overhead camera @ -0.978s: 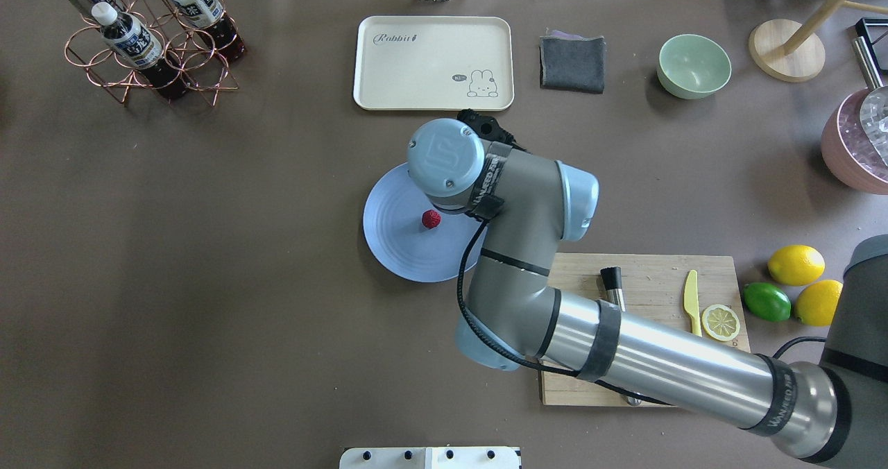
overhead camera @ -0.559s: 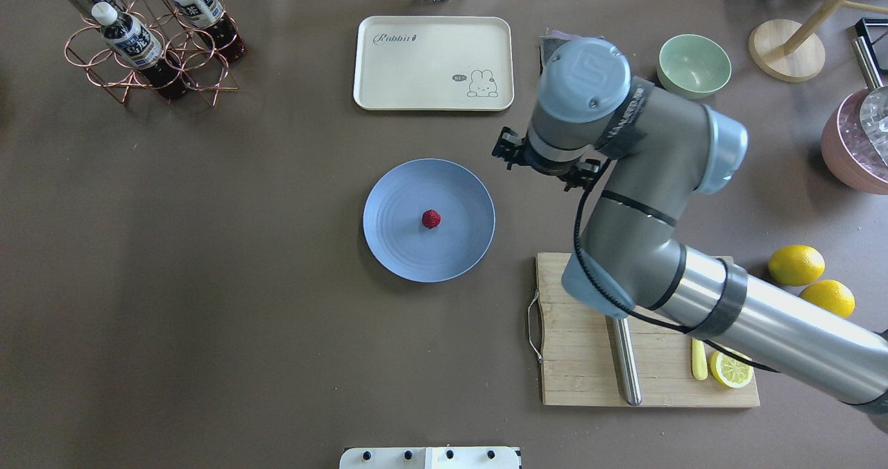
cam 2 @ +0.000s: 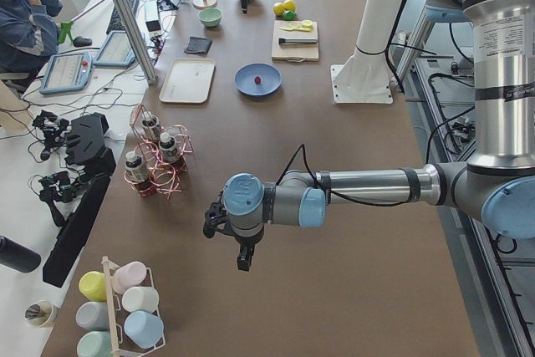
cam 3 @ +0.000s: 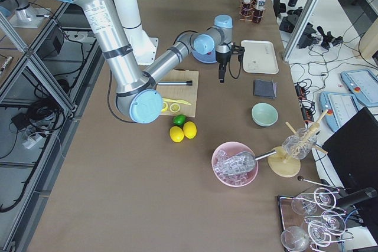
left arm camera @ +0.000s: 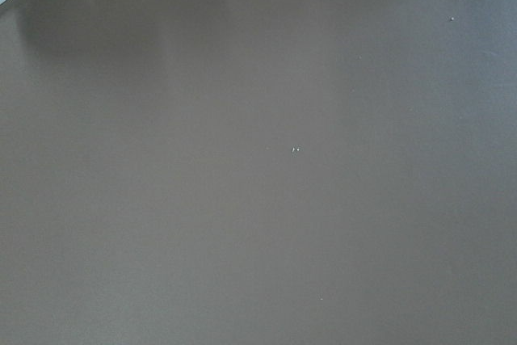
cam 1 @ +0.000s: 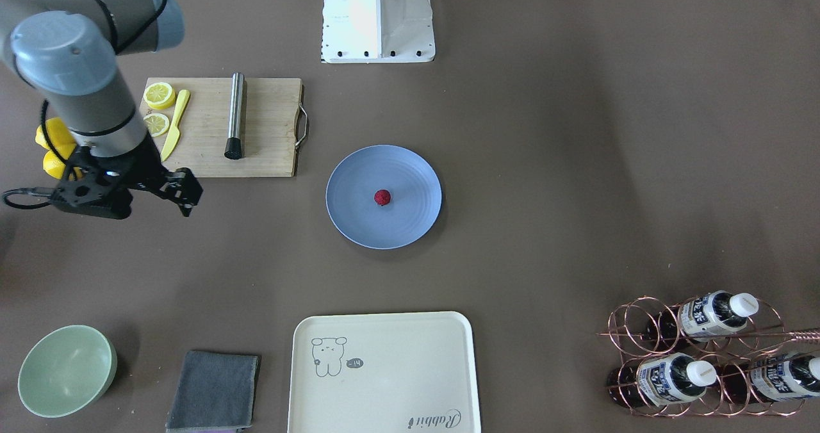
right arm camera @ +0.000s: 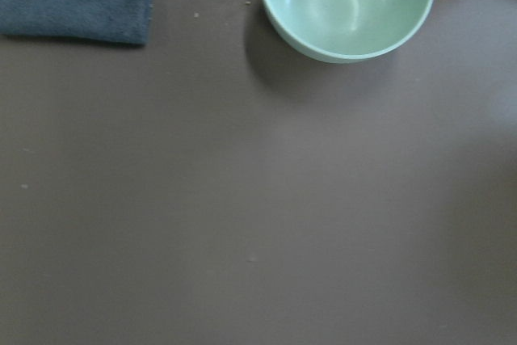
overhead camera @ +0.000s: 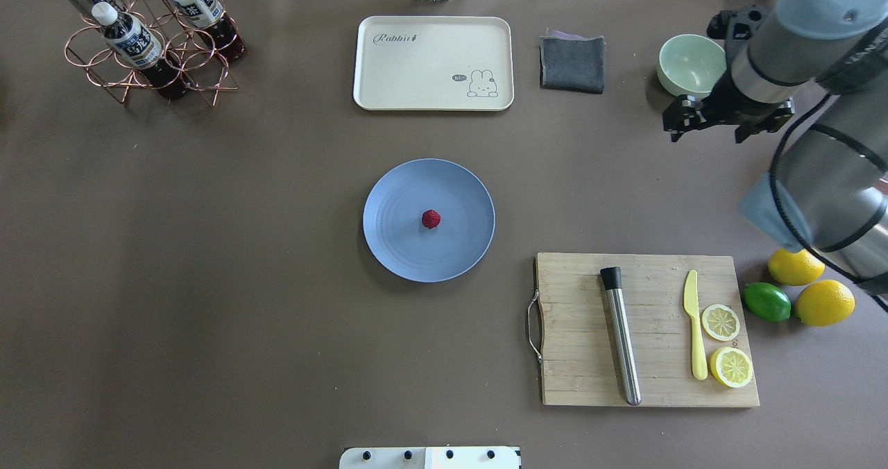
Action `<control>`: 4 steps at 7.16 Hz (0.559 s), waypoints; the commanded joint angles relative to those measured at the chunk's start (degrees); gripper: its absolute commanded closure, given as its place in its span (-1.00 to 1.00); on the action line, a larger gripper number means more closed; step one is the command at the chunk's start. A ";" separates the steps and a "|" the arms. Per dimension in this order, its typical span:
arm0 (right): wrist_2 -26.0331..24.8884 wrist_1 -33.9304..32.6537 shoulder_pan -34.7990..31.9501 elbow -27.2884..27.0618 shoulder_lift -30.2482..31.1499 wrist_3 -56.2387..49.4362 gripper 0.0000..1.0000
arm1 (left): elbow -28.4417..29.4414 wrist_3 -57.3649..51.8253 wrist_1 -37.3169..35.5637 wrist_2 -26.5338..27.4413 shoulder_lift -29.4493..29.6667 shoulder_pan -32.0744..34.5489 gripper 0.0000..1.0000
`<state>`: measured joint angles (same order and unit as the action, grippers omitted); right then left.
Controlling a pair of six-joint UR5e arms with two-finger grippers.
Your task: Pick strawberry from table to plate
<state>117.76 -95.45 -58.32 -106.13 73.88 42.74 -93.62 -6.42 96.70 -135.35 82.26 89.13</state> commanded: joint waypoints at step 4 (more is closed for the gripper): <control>9.33 0.09 -25.14 1.96 19.97 -47.84 -1.00 | -0.07 0.00 -0.02 0.00 0.00 -0.09 -0.99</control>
<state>125.77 -95.36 -77.90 -105.99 90.04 5.94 -93.69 -6.42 96.68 -135.38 82.26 89.04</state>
